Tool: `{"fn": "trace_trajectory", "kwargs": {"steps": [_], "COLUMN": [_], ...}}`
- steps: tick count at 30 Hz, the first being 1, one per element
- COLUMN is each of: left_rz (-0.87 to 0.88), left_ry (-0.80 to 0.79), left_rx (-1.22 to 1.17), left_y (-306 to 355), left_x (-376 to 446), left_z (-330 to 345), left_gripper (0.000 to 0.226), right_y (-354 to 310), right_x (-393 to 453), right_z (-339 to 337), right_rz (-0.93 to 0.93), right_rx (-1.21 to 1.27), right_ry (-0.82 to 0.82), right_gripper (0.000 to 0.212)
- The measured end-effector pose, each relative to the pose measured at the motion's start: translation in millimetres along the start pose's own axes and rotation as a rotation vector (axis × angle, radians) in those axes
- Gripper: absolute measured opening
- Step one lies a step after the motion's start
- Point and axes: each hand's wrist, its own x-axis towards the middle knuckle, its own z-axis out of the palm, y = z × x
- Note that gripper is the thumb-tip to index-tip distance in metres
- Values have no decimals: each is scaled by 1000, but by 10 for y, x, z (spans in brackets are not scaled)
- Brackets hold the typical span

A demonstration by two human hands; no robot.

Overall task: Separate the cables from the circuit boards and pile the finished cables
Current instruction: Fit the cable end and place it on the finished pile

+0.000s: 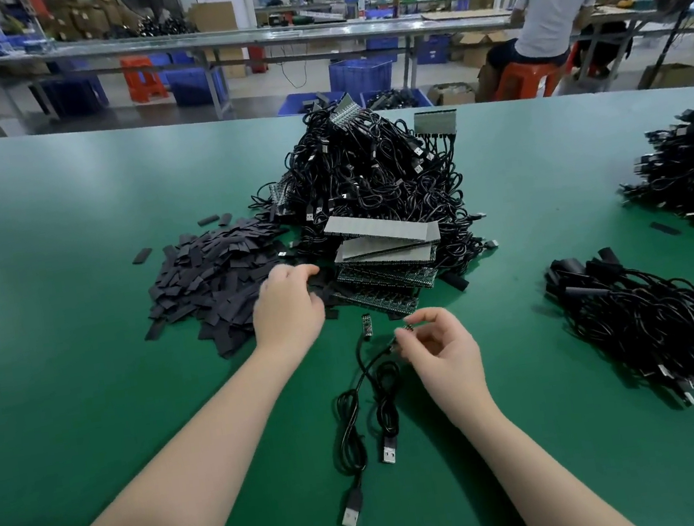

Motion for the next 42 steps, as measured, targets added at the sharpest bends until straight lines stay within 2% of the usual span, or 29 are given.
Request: {"fn": "trace_trajectory", "kwargs": {"steps": [2, 5, 10, 16, 18, 21, 23, 25, 28, 32, 35, 38, 42], "left_rz": [55, 62, 229, 221, 206, 137, 129, 139, 150, 63, 74, 115, 205], "left_ry": [-128, -324, -207, -201, -115, 129, 177, 112, 9, -114, -157, -140, -146], "left_rx": [329, 427, 555, 418, 325, 80, -112, -256, -352, -532, -508, -446, -404], "left_y": [-52, -99, -178, -317, -346, -268, -109, 75, 290, 485, 522, 514, 489], "left_x": [135, 254, 256, 220, 176, 60, -52, -172, -298, -413, -544, -594, -554], "left_z": [-49, -86, -35, -41, -74, -110, -107, -76, 31, 244, 388, 414, 338], "left_gripper": [51, 45, 28, 27, 25, 23, 22, 22, 16, 14, 8, 14, 15], "right_y": [5, 22, 39, 20, 9, -4, -7, 1, 25, 62, 75, 81, 77], "right_x": [-15, 0, 9, 20, 29, 69, 96, 112, 113, 115, 110, 104, 107], "right_z": [17, 17, 12, 8, 6, -7, -26, -25, 5, 6, 9, 21, 21], "right_rz": [-14, -12, 3, 25, 47, 104, 151, 164, 138, 84, 56, 49, 76], "right_rx": [-32, -43, -63, -58, -40, 37, 108, 106, 7, -79, -102, -114, -27], "right_ry": [-46, -44, -47, -40, -45, 5, 50, 74, 94, 65, 61, 66, 52], "right_gripper": [23, 20, 17, 20, 20, 11, 9, 10, 15, 16, 14, 14, 11]}}
